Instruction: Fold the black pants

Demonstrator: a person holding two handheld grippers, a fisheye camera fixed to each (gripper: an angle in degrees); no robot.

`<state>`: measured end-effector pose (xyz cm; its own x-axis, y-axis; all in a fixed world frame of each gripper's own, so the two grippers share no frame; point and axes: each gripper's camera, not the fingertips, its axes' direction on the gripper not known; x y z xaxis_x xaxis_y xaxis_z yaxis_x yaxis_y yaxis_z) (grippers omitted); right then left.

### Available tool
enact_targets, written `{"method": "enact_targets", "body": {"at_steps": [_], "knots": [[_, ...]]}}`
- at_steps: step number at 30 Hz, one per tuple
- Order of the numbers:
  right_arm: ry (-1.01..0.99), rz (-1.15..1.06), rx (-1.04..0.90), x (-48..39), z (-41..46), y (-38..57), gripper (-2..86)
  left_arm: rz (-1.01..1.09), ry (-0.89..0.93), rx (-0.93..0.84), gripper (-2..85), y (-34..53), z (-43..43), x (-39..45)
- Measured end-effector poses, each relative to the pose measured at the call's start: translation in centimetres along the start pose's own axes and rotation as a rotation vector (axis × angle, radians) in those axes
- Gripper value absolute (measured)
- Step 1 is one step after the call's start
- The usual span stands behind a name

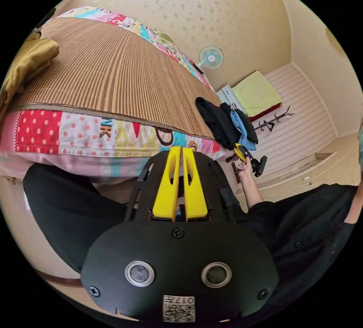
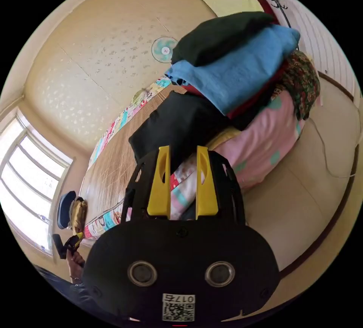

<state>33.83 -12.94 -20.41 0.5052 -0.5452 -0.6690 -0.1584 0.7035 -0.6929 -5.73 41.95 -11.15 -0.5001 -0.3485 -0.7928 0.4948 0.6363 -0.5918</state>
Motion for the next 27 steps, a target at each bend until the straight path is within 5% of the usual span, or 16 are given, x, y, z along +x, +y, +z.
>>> {"method": "enact_targets", "body": {"at_steps": [6, 9, 13, 18, 23, 27], "knots": [[-0.016, 0.044, -0.059, -2.5, 4.8, -0.5, 12.3, -0.134, -0.135, 0.122, -0.7, 2.0, -6.8, -3.0], [0.060, -0.011, 0.058, -6.2, 3.5, -1.7, 7.5, -0.200, -0.222, 0.182, -0.6, 3.9, -10.4, -3.9], [-0.035, -0.317, 0.210, -17.6, 1.8, -4.7, 3.8, -0.278, -0.303, 0.286, -0.6, 7.6, -13.8, -4.1], [-0.219, -0.841, 0.163, -35.8, 4.7, -3.1, 2.9, -0.276, -0.333, 0.261, -0.6, 8.2, -12.4, -2.6], [-0.559, -1.455, -0.156, -49.3, 9.9, 12.3, 3.0, -0.207, -0.282, 0.222, -0.7, 7.2, -8.4, -0.2], [-0.641, -1.652, -0.395, -50.7, 12.2, 24.2, 3.0, -0.166, -0.282, 0.222, -0.5, 6.8, -7.3, 1.1]]}}
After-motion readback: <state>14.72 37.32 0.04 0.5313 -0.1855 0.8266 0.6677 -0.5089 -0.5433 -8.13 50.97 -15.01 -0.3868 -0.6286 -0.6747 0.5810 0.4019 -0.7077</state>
